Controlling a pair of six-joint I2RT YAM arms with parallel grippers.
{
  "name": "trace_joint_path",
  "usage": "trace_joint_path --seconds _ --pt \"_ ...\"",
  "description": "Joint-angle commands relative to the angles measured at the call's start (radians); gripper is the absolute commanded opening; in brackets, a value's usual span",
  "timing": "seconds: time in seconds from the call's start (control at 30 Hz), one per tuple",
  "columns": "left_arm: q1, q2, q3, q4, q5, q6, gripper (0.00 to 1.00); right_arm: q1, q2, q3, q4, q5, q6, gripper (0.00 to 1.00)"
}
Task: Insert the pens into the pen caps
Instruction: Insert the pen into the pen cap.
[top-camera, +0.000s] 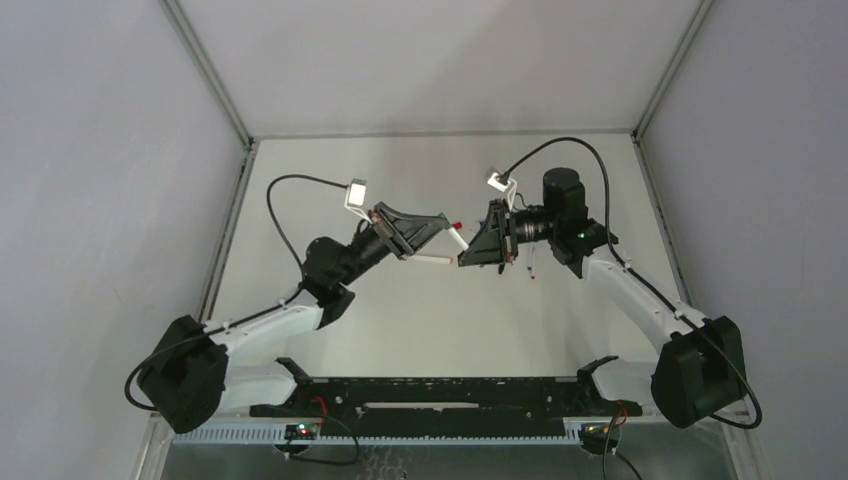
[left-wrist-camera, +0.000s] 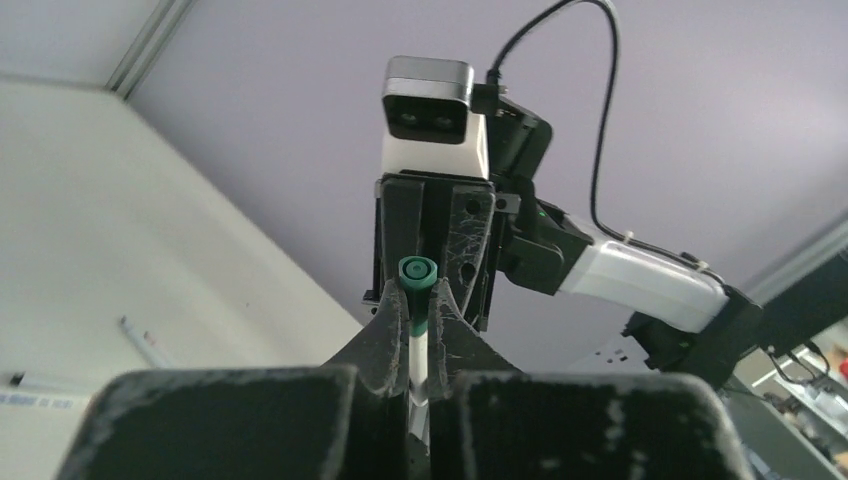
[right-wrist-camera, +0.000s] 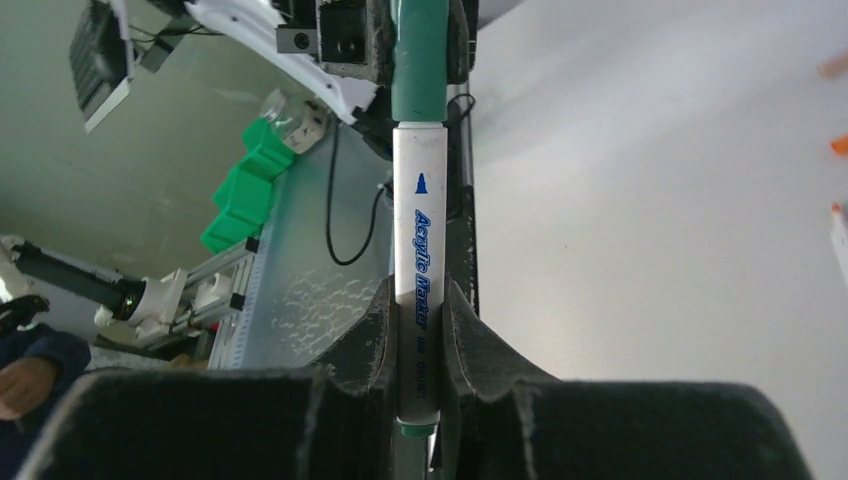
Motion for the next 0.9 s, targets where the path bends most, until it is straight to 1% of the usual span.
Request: trace_joint_path --seconds 0.0,0.07,0.17,0.27,0.33,0.47,0.6,0.73,0.87 --pt "-0.06 -0.072 0.092 0.08 0.145 0.075 0.0 0.03 -0.026 0.122 -0.098 -0.05 -0.017 0.0" --pt "-0.063 -0.086 0.111 0.07 0.151 0.078 0.0 0.042 -0.033 0.164 -0.145 -0.071 -0.042 0.0" --pt "-0.074 -0.097 0.144 0.057 0.161 0.075 0.01 0.058 -0.041 0.206 -0.157 -0.114 -0.038 0.0" --pt "-0.086 -0.106 0.167 0.048 0.158 0.071 0.04 0.069 -0.05 0.228 -0.156 -0.13 -0.021 0.0" --pt "-0.093 -0.117 0.173 0.04 0.144 0.07 0.08 0.071 -0.054 0.23 -0.153 -0.133 -0.01 0.0" --pt "-0.099 -0.141 0.17 0.023 0.101 0.075 0.15 0.077 -0.054 0.229 -0.164 -0.121 -0.016 0.0" --pt "-0.101 -0.161 0.16 -0.004 0.053 0.085 0.2 0.08 -0.049 0.23 -0.185 -0.105 -0.032 0.0" --pt "-0.103 -0.187 0.149 -0.056 0.01 0.115 0.22 0.077 -0.044 0.229 -0.186 -0.088 -0.03 0.0" --pt "-0.108 -0.2 0.133 -0.069 -0.014 0.132 0.23 0.072 -0.037 0.228 -0.166 -0.071 0.0 0.0"
